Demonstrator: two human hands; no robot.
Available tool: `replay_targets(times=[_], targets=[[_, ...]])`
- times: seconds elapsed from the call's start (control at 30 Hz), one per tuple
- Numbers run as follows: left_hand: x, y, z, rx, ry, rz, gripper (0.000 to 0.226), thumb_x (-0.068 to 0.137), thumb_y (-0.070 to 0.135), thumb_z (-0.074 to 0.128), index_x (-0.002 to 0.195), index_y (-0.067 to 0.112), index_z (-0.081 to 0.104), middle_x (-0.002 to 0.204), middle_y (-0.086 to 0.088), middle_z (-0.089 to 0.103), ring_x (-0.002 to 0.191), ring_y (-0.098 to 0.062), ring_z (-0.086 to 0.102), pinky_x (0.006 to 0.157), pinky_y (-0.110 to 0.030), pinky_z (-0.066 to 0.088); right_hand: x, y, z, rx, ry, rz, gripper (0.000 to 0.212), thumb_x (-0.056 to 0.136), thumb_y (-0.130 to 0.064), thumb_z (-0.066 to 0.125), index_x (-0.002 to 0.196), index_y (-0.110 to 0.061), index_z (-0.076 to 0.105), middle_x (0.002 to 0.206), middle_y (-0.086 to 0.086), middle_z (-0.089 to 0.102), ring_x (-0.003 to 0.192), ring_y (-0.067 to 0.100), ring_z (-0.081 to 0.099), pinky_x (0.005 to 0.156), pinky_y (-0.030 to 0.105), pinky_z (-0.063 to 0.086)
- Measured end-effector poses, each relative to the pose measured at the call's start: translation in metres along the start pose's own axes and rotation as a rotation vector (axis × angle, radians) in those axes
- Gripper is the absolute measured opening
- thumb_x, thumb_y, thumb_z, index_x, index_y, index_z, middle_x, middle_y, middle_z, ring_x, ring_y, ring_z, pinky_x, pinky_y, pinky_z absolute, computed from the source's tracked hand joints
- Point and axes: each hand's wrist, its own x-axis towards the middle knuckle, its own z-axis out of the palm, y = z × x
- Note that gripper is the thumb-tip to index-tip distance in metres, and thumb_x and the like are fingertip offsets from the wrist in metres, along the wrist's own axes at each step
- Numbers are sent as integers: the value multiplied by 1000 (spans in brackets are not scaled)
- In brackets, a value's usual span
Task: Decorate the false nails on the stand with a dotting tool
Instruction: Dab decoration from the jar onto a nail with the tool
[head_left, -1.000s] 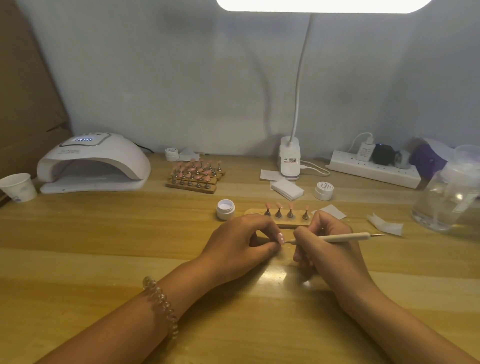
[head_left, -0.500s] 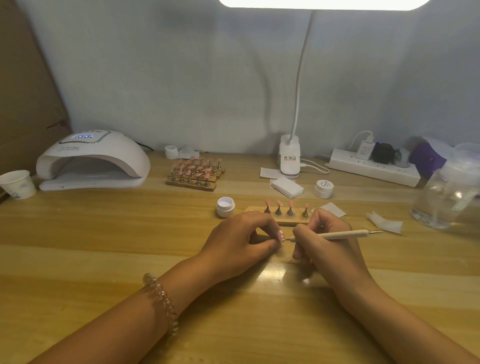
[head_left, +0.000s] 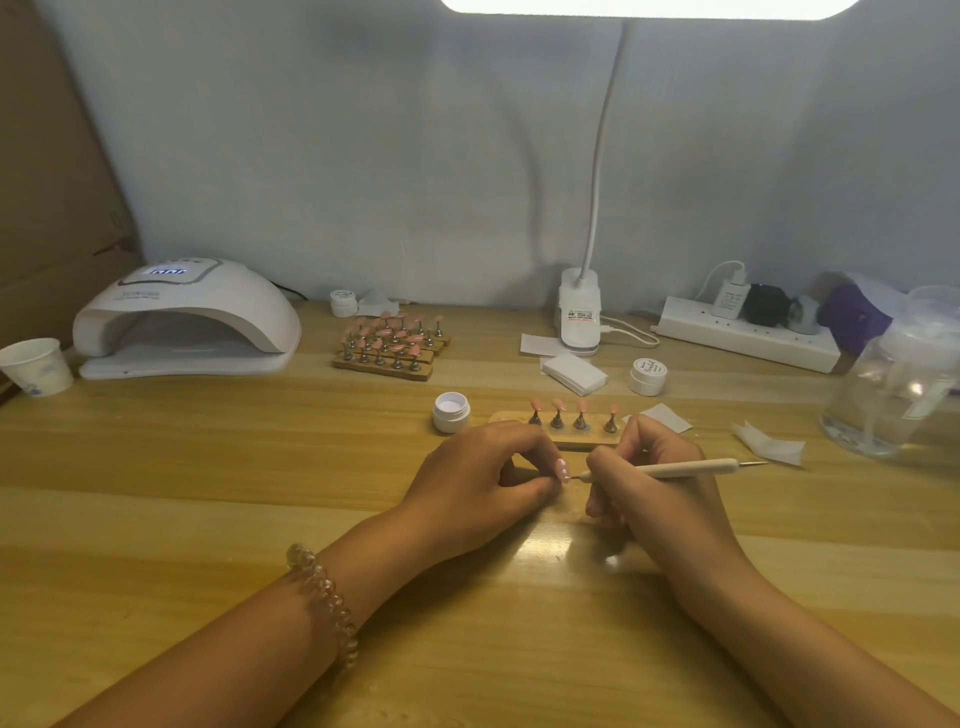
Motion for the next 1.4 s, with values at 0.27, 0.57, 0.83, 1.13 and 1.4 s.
replay_targets(times=[0.27, 0.57, 0.83, 1.13, 1.4], targets=[[0, 1, -1, -4, -1, 7, 9, 86, 27, 73, 88, 35, 68, 90, 14, 65, 65, -8, 51, 64, -41, 49, 0, 1, -1, 9, 7, 3, 17, 79, 0, 60, 74, 5, 44, 51, 17, 62, 39, 21, 49, 37, 27, 38], [0, 0, 0, 1, -3, 7, 10, 86, 29, 73, 87, 37, 67, 88, 15, 63, 64, -7, 50, 63, -41, 48, 0, 1, 0, 15, 7, -1, 18, 78, 0, 59, 73, 5, 43, 51, 17, 62, 39, 18, 49, 36, 24, 37], [0, 0, -1, -2, -6, 7, 15, 86, 28, 72, 85, 41, 65, 89, 16, 64, 64, -5, 49, 63, -37, 47, 0, 1, 0, 20, 2, 7, 18, 79, 0, 60, 72, 3, 44, 51, 17, 62, 40, 19, 49, 36, 24, 38], [0, 1, -1, 0, -9, 3, 13, 86, 28, 73, 87, 38, 67, 91, 16, 65, 64, -6, 50, 63, -39, 48, -1, -1, -1, 80, 48, 18, 20, 80, -1, 60, 67, -6, 46, 49, 14, 61, 38, 13, 48, 37, 21, 38], [-1, 3, 0, 23, 13, 34, 11, 85, 26, 74, 86, 35, 68, 88, 15, 64, 64, -5, 48, 61, -33, 45, -2, -1, -2, 117, 29, 10, 22, 85, -7, 62, 68, -9, 48, 55, 14, 65, 44, 13, 55, 42, 23, 45]])
